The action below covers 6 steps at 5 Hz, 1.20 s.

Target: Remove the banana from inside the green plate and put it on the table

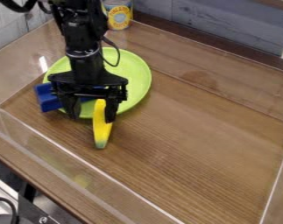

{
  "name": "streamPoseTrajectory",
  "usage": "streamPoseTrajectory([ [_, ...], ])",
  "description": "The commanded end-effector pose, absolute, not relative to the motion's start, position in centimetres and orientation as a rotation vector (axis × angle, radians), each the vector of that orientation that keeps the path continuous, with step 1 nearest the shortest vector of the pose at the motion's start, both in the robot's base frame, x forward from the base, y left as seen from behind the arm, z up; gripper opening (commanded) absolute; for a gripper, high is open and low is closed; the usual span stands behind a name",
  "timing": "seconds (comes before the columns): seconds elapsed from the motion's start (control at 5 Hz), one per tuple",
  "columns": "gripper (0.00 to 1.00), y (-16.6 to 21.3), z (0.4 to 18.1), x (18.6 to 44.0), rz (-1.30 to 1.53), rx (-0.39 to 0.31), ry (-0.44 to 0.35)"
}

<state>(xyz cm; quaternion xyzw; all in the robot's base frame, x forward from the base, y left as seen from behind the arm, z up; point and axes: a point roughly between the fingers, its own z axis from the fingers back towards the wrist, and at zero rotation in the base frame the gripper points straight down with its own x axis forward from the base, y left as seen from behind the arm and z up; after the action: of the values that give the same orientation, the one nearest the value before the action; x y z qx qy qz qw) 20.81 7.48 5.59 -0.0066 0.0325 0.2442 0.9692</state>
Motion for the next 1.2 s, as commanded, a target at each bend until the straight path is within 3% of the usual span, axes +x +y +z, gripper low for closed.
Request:
streamPoseTrajectory([
  [0.0, 1.0, 8.0, 7.7, 21.9, 0.503, -0.016, -0.002],
  [0.2, 1.0, 7.8, 8.9, 22.3, 0.502, -0.03, -0.022],
  [0.6, 1.0, 6.7, 14.1, 23.8, 0.489, -0.062, -0.114],
  [0.8, 1.0, 5.9, 15.5, 24.2, 0.49, -0.065, -0.133],
  [1.0, 1.0, 5.7, 15.6, 24.4, 0.5, -0.06, -0.142],
])
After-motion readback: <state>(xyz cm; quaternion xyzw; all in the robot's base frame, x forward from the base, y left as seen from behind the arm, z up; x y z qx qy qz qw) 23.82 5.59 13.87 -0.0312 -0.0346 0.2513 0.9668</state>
